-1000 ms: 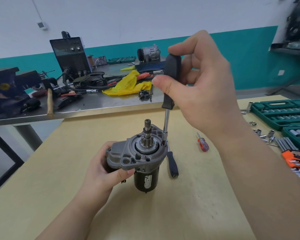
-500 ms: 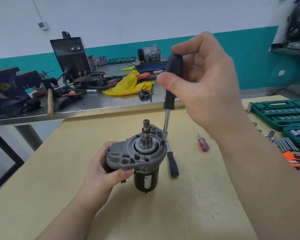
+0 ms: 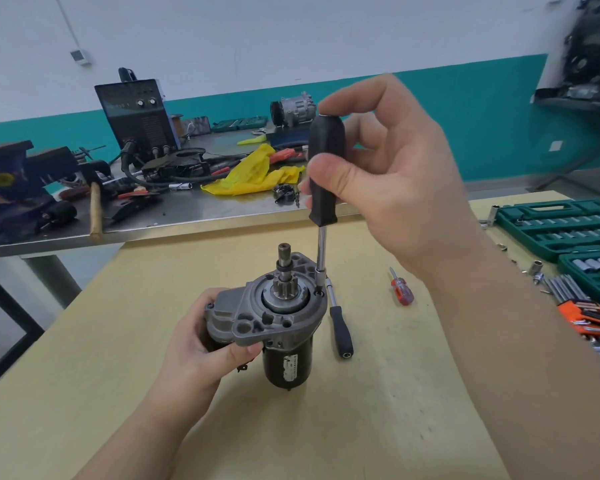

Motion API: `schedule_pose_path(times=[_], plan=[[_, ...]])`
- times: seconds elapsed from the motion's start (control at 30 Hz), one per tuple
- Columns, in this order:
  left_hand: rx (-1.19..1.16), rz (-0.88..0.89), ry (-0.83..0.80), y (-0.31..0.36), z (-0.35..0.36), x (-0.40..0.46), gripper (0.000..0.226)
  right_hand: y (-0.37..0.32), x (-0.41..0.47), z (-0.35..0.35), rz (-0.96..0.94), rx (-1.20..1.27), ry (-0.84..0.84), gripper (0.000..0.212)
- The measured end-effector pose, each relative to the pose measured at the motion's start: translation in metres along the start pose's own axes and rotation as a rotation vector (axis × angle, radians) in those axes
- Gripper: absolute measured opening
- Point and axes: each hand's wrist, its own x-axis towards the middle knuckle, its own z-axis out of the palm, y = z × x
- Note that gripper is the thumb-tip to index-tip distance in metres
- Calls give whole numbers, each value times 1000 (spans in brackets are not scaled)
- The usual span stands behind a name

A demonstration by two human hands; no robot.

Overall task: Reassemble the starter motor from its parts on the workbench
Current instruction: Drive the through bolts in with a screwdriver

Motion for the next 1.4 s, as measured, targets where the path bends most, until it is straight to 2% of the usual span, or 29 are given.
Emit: schedule_pose_path(times=[0.1,0.17,0.23,0.37,0.47,0.53,0.6,0.67,0.73,0.8,0.87,0.93,1.0,1.13,1.2,1.3,1.4], plan=[[0,1,-3,0,0,0,74,6,0,10,-88,-303,214,35],[4,-1,-5,1,0,0,73,7,-1,13,-115,-397,285,34],[3,-2,-3,1,0,0,73,7,0,9,-76,-327,246,29],[-6,-2,0,1,-1,0,73,3,1,1,93,66,20,21],[-10,-4,-4,2,0,0,74,1,0,2,69,76,-36,27],[-8,-1,-3,2,1,0,73,3,-1,6,3,-55,39,33],[-4,0,-4,2,2,0,73,8,-1,11,-66,-285,176,37],[-3,-3,-3,3,2,0,74,11,-1,13,-97,-390,239,37],[-1,-1,-2,3,2,0,73,11,0,12,-56,-305,203,32],[-7,1,-3,2,1,0,72,8,1,9,32,-26,104,21],[-14,-1,-5,2,0,0,72,6,1,4,84,156,15,20],[-9,-5,-7,2,0,0,72,3,-1,1,65,166,-48,24],[-4,-8,-10,2,0,0,73,1,-1,2,49,142,-36,26],[-11,-2,-13,1,0,1,74,7,-2,14,-77,-205,218,33],[-6,1,-15,2,0,0,74,11,-3,19,-114,-285,297,32],[-18,-1,-13,3,1,-1,72,14,-2,18,-82,-211,257,27],[-21,-3,-12,3,0,0,73,12,0,12,53,100,67,28]])
